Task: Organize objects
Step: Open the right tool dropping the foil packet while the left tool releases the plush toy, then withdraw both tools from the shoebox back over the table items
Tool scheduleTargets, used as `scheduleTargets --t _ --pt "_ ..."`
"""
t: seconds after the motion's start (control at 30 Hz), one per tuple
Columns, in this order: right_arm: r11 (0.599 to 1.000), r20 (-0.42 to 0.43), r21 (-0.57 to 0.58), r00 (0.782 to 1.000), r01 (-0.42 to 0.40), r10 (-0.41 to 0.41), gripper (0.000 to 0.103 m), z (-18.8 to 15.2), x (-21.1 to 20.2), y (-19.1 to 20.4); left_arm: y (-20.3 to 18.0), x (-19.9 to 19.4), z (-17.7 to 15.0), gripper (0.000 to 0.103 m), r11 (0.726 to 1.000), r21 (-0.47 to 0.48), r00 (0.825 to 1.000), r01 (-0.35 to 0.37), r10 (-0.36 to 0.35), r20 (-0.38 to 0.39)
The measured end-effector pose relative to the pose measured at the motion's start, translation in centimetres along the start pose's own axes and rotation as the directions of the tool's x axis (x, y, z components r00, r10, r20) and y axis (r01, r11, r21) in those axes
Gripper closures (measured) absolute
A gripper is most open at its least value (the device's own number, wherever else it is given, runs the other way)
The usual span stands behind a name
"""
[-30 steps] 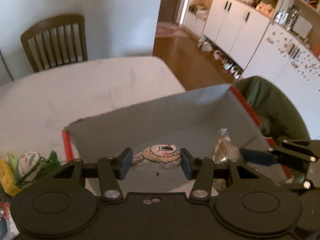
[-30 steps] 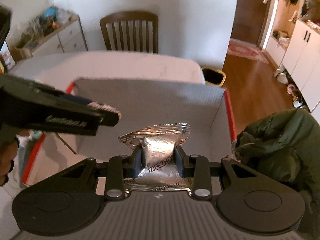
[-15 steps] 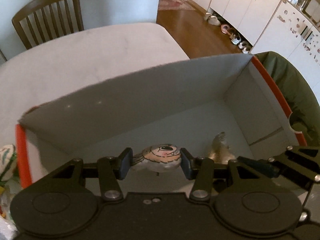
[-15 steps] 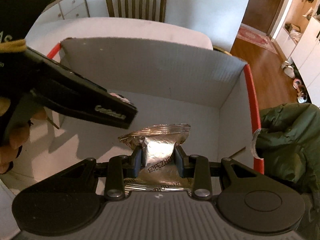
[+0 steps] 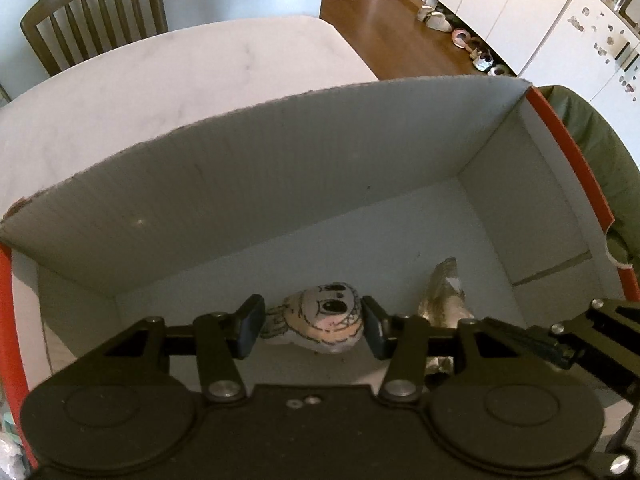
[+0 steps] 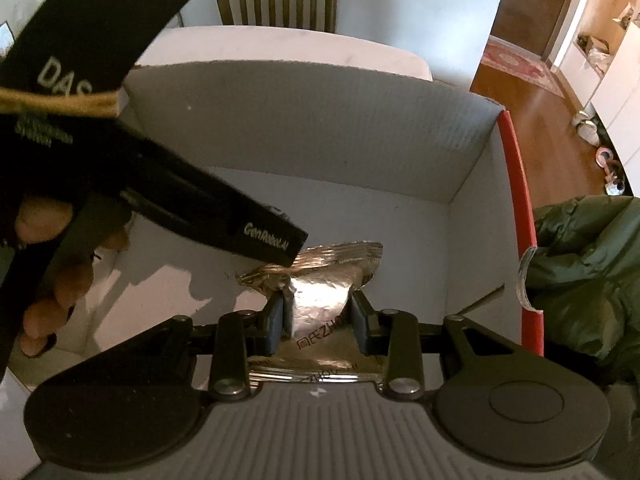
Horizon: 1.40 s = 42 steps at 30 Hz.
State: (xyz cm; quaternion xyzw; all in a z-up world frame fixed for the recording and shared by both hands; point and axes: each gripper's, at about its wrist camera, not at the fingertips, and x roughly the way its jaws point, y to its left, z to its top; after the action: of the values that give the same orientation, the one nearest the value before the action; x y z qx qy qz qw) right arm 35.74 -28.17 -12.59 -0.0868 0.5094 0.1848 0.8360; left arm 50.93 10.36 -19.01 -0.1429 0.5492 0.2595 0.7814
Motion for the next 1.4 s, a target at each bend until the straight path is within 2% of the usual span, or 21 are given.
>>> scheduleTargets --t 0.1,0.2,0.27,0.3,0.7,0.93,1.07,1.17,1.4 --pt "1.0 0.005 -0.004 1.0 -0.005 0.005 0.068 -0.3 -0.3 0.2 0.1 -0.2 -0.1 0.048 1.0 -0.003 1.0 0.001 -0.001 -0.005" --pt "1.0 0.028 -0.012 1.0 -0.005 0.005 0.062 -0.6 -1.0 0.5 0.4 -0.7 -0.3 0.033 1.0 -0.012 1.0 0.003 -0.003 0.003" --pt "1.0 0.045 -0.006 0.999 -0.009 0.009 0.053 -0.8 -1.5 0.5 0.7 -1.2 -0.5 0.033 1.0 -0.014 1.0 0.01 -0.01 0.017" --pt "1.0 0.049 0.001 0.999 -0.017 0.017 0.053 -0.8 -1.6 0.3 1.0 -1.5 -0.6 0.033 1.0 -0.016 1.0 0.015 -0.015 0.023" --pt "0.997 0.12 0.053 0.992 -0.053 0.046 0.052 -2.7 -6.1 0.5 1.2 -8.0 -2.8 0.033 0.997 -0.003 0.987 0.081 -0.08 0.142" --pt "0.996 0.17 0.061 0.984 -0.069 0.057 0.052 -3.0 -8.9 1.1 1.1 -12.2 -4.6 0.034 0.994 -0.001 0.968 0.108 -0.105 0.229" --pt "0.992 0.202 0.076 0.976 -0.102 0.085 0.052 -2.4 -10.3 1.7 1.5 -14.6 -5.4 0.034 0.991 -0.004 0.952 0.132 -0.126 0.279" --pt "0.991 0.228 0.079 0.97 -0.11 0.089 0.048 -2.5 -11.5 2.7 2.2 -16.8 -6.8 0.034 0.99 0.014 0.938 0.138 -0.135 0.319" --pt "0.992 0.272 0.074 0.959 -0.101 0.077 0.048 -2.9 -14.0 6.0 3.6 -18.5 -9.7 0.033 0.988 0.034 0.919 0.153 -0.155 0.362"
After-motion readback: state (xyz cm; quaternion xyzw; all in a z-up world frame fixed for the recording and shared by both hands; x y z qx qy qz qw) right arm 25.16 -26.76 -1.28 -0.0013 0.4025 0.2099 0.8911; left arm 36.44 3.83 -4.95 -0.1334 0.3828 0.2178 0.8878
